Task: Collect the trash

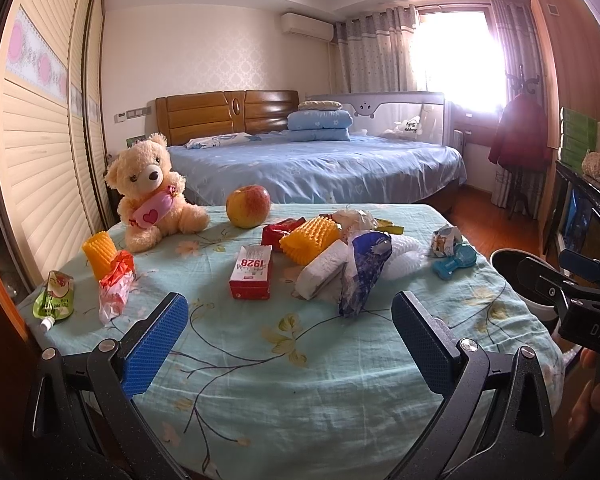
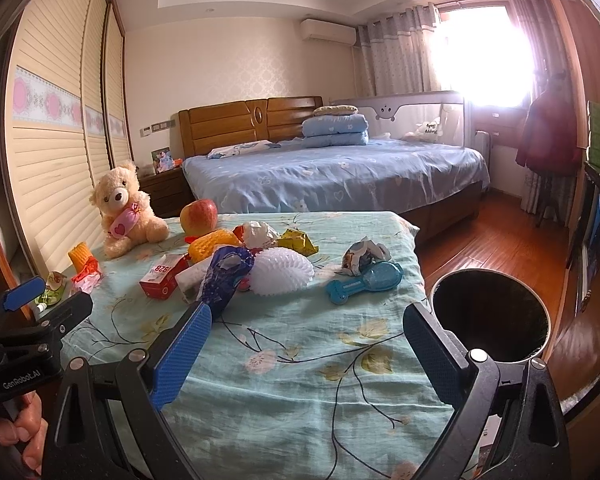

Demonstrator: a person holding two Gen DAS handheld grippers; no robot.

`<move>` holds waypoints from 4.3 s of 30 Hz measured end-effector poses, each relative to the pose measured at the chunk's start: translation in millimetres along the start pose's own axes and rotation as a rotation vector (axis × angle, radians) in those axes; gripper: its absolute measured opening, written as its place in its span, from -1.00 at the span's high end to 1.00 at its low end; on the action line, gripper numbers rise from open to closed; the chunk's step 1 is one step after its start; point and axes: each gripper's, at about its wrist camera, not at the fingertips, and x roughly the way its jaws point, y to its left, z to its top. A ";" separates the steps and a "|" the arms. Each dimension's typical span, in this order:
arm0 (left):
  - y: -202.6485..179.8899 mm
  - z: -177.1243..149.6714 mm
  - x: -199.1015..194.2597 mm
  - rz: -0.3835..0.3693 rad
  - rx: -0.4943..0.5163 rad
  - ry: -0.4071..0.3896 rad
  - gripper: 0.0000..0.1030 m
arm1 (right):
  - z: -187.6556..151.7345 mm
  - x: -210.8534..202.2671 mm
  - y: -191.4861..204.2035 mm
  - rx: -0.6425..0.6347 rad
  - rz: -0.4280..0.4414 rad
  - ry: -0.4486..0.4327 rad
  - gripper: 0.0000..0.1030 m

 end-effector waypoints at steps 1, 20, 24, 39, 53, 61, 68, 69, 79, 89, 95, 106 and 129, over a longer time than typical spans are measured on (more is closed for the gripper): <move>0.0 -0.1 -0.3 0.000 -0.001 0.001 -1.00 | -0.4 0.0 0.4 0.000 0.002 0.001 -0.89; 10.6 -8.9 25.0 0.004 -0.005 0.080 -1.00 | -3.2 18.4 -3.0 0.035 0.051 0.079 -0.89; 15.8 -11.9 42.2 -0.002 -0.002 0.122 -0.97 | -4.2 31.1 -4.5 0.057 0.087 0.126 -0.88; 68.3 -14.9 119.8 0.036 -0.007 0.261 -0.78 | -9.7 89.4 33.8 0.099 0.252 0.296 -0.49; 75.1 -4.0 195.9 -0.028 -0.035 0.392 -0.77 | -7.7 155.8 64.0 0.127 0.308 0.417 -0.26; 66.3 -1.9 222.6 -0.038 -0.026 0.444 -0.01 | -4.8 172.4 59.2 0.177 0.336 0.442 0.32; 71.9 -3.9 200.3 -0.036 -0.045 0.397 0.00 | -7.5 166.5 56.4 0.172 0.362 0.431 0.52; 73.1 -5.5 192.4 -0.035 -0.056 0.387 0.00 | -7.6 164.2 56.3 0.167 0.364 0.429 0.53; 60.7 -7.6 129.4 -0.096 -0.078 0.319 0.00 | -6.8 124.6 34.8 0.147 0.353 0.381 0.56; -0.6 -0.9 101.9 -0.250 0.015 0.286 0.00 | -6.7 98.8 -7.2 0.181 0.269 0.338 0.56; -42.0 2.5 102.7 -0.328 0.071 0.290 0.00 | -9.2 86.7 -38.8 0.212 0.204 0.322 0.56; -120.9 8.7 105.3 -0.448 0.175 0.294 0.00 | -11.2 66.8 -107.6 0.264 0.076 0.300 0.56; -240.7 23.3 150.1 -0.582 0.314 0.369 0.00 | -14.9 76.1 -212.0 0.343 -0.117 0.341 0.56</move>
